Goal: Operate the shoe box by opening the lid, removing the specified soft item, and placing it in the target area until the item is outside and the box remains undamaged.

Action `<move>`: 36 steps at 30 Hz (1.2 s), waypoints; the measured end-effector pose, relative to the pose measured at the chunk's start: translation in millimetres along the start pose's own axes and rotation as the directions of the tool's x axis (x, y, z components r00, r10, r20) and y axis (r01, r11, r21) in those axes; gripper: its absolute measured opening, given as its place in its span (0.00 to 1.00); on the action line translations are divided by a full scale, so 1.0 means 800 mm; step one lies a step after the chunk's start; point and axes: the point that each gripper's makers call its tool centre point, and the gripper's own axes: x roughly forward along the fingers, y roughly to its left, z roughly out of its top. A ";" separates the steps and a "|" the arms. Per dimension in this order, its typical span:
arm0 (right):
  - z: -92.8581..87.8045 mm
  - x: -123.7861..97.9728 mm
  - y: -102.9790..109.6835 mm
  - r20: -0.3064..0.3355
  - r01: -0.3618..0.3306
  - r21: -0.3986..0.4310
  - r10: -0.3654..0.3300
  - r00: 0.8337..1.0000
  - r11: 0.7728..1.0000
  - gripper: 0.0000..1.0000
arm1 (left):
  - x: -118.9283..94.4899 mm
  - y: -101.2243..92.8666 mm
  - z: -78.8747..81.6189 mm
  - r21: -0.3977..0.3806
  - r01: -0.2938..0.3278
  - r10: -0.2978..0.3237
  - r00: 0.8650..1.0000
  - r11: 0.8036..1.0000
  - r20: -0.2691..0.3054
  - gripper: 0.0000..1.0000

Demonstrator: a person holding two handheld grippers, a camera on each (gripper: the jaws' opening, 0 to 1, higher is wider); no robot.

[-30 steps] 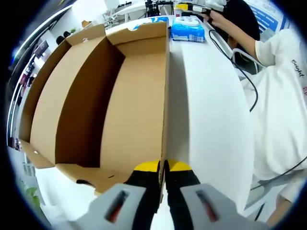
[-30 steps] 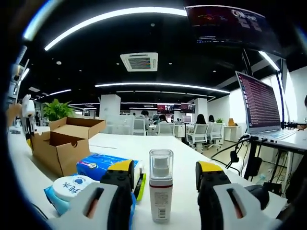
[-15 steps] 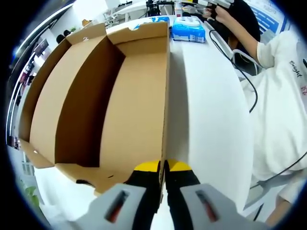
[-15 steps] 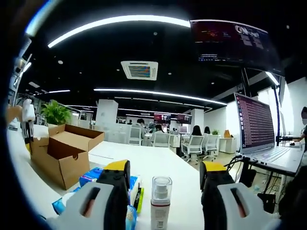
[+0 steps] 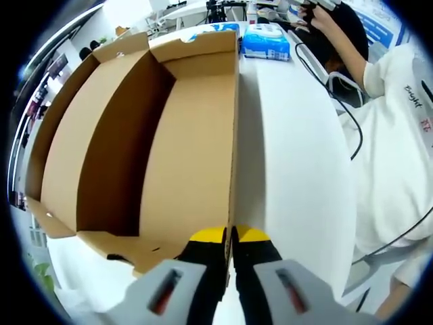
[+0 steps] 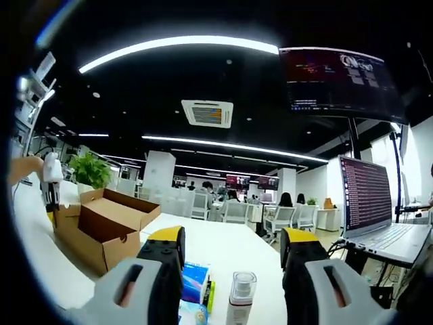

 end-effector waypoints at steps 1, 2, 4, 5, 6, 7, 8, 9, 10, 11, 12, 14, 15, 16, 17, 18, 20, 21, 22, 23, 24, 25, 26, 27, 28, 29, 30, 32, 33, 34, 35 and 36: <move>0.000 0.000 0.002 0.001 -0.006 -0.001 0.006 1.000 1.000 0.58 | 0.000 0.000 0.000 0.000 0.000 0.000 1.000 1.000 0.000 0.03; 0.000 0.001 0.004 0.000 -0.012 0.003 0.012 1.000 1.000 0.58 | 0.000 0.000 0.000 0.001 0.000 0.000 1.000 1.000 0.000 0.03; 0.001 0.001 0.009 0.003 -0.030 0.009 0.030 1.000 1.000 0.58 | 0.000 0.000 0.000 0.000 -0.001 0.001 1.000 1.000 0.000 0.03; 0.001 0.002 0.013 0.000 -0.043 0.011 0.043 0.999 0.999 0.58 | 0.000 0.000 0.000 0.000 -0.002 0.002 1.000 1.000 0.000 0.03; 0.001 0.002 0.015 -0.001 -0.046 0.011 0.046 0.999 0.999 0.58 | 0.000 0.000 0.000 0.000 -0.002 0.002 1.000 1.000 -0.001 0.03; 0.002 0.004 0.020 -0.002 -0.055 0.008 0.055 0.998 0.998 0.58 | 0.000 0.000 0.000 -0.001 -0.004 0.004 1.000 1.000 -0.002 0.03; 0.005 0.004 0.025 0.000 -0.067 0.005 0.067 0.998 0.998 0.58 | 0.000 -0.001 0.000 0.001 -0.006 0.006 1.000 1.000 0.000 0.03; 0.007 0.005 0.030 0.002 -0.078 0.005 0.078 0.997 0.997 0.57 | 0.000 -0.001 0.000 0.002 -0.008 0.008 1.000 1.000 0.002 0.03; 0.009 0.006 0.034 0.004 -0.088 0.004 0.088 0.996 0.996 0.57 | 0.000 -0.001 0.000 0.001 -0.008 0.008 1.000 1.000 0.002 0.03; 0.011 0.006 0.038 0.004 -0.099 -0.001 0.099 0.995 0.995 0.57 | 0.000 -0.001 0.000 0.001 -0.008 0.008 1.000 1.000 0.001 0.03; 0.012 0.007 0.041 0.003 -0.104 -0.004 0.104 0.995 0.995 0.56 | 0.000 -0.001 0.000 0.001 -0.008 0.008 1.000 1.000 0.001 0.03; 0.018 0.008 0.052 0.001 -0.127 -0.021 0.127 0.992 0.992 0.53 | 0.000 -0.001 0.000 0.000 -0.007 0.007 1.000 1.000 0.002 0.03; 0.020 0.009 0.056 -0.002 -0.134 -0.028 0.134 0.991 0.991 0.51 | 0.000 -0.001 0.000 0.001 -0.006 0.006 1.000 1.000 0.002 0.03; 0.022 0.009 0.060 -0.010 -0.139 -0.035 0.138 0.990 0.990 0.50 | 0.000 -0.001 0.000 0.002 -0.005 0.005 1.000 1.000 0.001 0.03; 0.024 0.009 0.063 -0.008 -0.145 -0.040 0.145 0.989 0.989 0.49 | 0.000 -0.001 0.000 0.001 -0.003 0.003 1.000 1.000 0.000 0.03; 0.029 0.009 0.068 0.003 -0.156 -0.042 0.156 0.988 0.987 0.49 | 0.000 -0.001 0.000 0.001 -0.002 0.002 1.000 1.000 -0.001 0.03; 0.038 0.008 0.078 0.026 -0.179 -0.033 0.180 0.983 0.983 0.49 | 0.000 -0.001 0.000 0.000 0.002 -0.002 1.000 1.000 -0.002 0.02; 0.041 0.008 0.083 0.032 -0.190 -0.034 0.191 0.981 0.981 0.49 | 0.000 -0.001 0.000 0.000 0.003 -0.003 1.000 1.000 -0.001 0.02; 0.044 0.008 0.087 0.034 -0.196 -0.035 0.198 0.980 0.980 0.49 | 0.000 -0.001 0.000 -0.002 0.004 -0.004 1.000 1.000 -0.002 0.02; 0.046 0.008 0.093 0.038 -0.206 -0.036 0.207 0.978 0.978 0.49 | 0.000 -0.001 0.000 -0.003 0.005 -0.005 1.000 1.000 -0.002 0.02; 0.047 0.009 0.102 0.038 -0.226 -0.041 0.227 0.973 0.973 0.48 | 0.000 -0.001 0.001 -0.004 0.004 -0.004 1.000 1.000 -0.001 0.03; 0.046 0.009 0.111 0.027 -0.249 -0.045 0.250 0.968 0.968 0.48 | 0.000 -0.001 0.001 -0.006 0.004 -0.004 1.000 1.000 -0.001 0.03; 0.045 0.010 0.119 0.020 -0.264 -0.049 0.265 0.964 0.963 0.48 | 0.000 -0.001 0.001 -0.008 0.003 -0.003 1.000 1.000 -0.002 0.03; 0.043 0.011 0.131 0.015 -0.292 -0.066 0.294 0.956 0.954 0.48 | 0.000 -0.001 0.000 -0.007 0.001 -0.002 1.000 1.000 -0.004 0.03; 0.041 0.012 0.138 0.004 -0.305 -0.074 0.306 0.952 0.950 0.48 | 0.000 -0.001 0.000 -0.007 0.000 0.000 1.000 1.000 -0.004 0.03; 0.039 0.013 0.142 0.000 -0.309 -0.074 0.310 0.951 0.948 0.48 | 0.000 -0.001 0.000 -0.006 -0.001 0.001 1.000 1.000 -0.004 0.03; 0.037 0.014 0.148 -0.006 -0.320 -0.077 0.320 0.947 0.944 0.48 | 0.000 -0.001 0.000 -0.005 -0.001 0.001 1.000 1.000 -0.002 0.03; 0.033 0.015 0.159 -0.013 -0.352 -0.064 0.351 0.936 0.934 0.48 | 0.000 -0.001 0.000 -0.007 -0.002 0.002 1.000 1.000 -0.002 0.03; 0.031 0.015 0.165 -0.010 -0.373 -0.040 0.373 0.928 0.927 0.48 | 0.000 -0.001 0.000 -0.006 -0.002 0.002 1.000 1.000 -0.002 0.03; 0.031 0.017 0.170 -0.001 -0.386 -0.012 0.386 0.922 0.922 0.48 | 0.000 -0.001 0.000 -0.006 -0.002 0.002 1.000 1.000 -0.002 0.03; 0.030 0.018 0.173 0.002 -0.397 0.019 0.397 0.918 0.918 0.48 | 0.000 -0.001 0.000 -0.006 -0.003 0.003 1.000 1.000 -0.003 0.03; 0.030 0.023 0.182 0.007 -0.422 0.087 0.423 0.906 0.902 0.49 | 0.000 -0.001 0.000 -0.005 -0.004 0.004 1.000 1.000 -0.003 0.03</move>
